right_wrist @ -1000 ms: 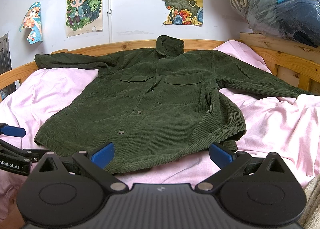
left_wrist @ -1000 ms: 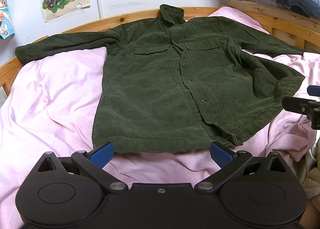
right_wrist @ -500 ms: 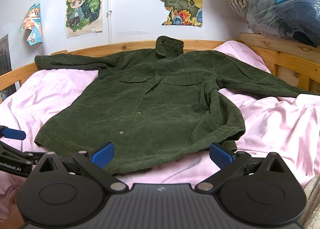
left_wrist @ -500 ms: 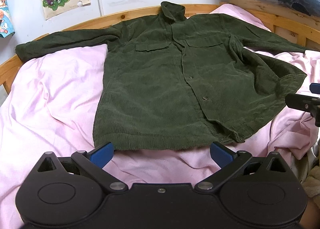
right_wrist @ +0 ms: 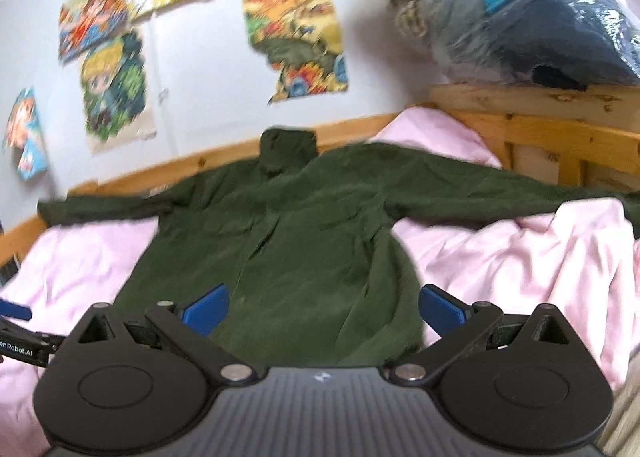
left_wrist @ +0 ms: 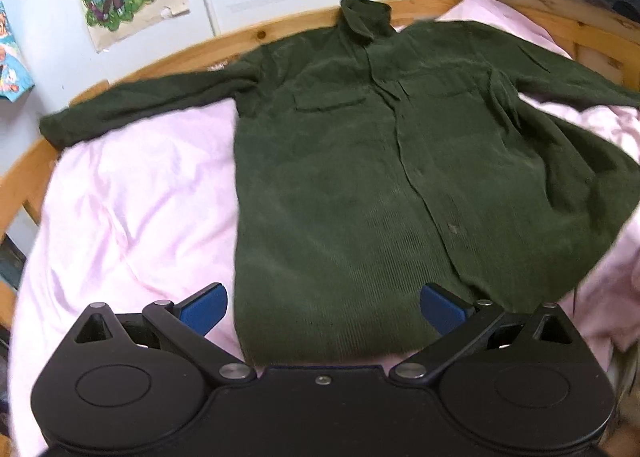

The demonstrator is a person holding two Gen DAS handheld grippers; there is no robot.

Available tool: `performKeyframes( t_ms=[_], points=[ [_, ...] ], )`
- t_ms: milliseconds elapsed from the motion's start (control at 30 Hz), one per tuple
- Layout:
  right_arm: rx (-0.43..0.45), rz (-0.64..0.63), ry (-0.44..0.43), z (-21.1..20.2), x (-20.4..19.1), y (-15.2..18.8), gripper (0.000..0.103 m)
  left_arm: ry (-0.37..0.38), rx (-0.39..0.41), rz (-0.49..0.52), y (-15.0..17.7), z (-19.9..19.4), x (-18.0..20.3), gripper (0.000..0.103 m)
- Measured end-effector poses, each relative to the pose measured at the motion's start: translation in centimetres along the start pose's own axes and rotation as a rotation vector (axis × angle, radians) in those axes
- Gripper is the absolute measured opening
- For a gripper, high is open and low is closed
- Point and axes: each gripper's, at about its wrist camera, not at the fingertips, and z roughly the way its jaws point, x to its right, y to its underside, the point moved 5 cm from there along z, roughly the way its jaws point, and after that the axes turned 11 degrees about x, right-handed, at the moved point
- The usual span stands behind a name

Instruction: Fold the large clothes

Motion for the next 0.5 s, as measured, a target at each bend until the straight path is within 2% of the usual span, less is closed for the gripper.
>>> performKeyframes(
  t_ms=[100, 200, 267, 400, 500],
  points=[
    [0.016, 0.055, 0.064, 1.7, 4.1, -2.6, 0.103, -0.032, -0.039, 0.011, -2.6, 0.7, -0.1, 0.102],
    [-0.008, 0.196, 0.179, 4.6, 8.9, -4.0, 0.103, -0.067, -0.091, 0.070, -5.4, 1.7, -0.1, 0.102],
    [-0.029, 0.281, 0.215, 7.2, 11.6, -4.4, 0.103, -0.089, -0.107, 0.103, -7.0, 2.1, -0.2, 0.102],
    [-0.010, 0.407, 0.227, 12.4, 15.9, -4.0, 0.103, -0.094, -0.071, 0.044, -9.4, 3.2, -0.8, 0.102],
    [0.020, 0.479, 0.284, 15.0, 18.4, -3.1, 0.103, -0.071, -0.044, 0.001, -10.3, 5.6, -0.6, 0.102]
  ],
)
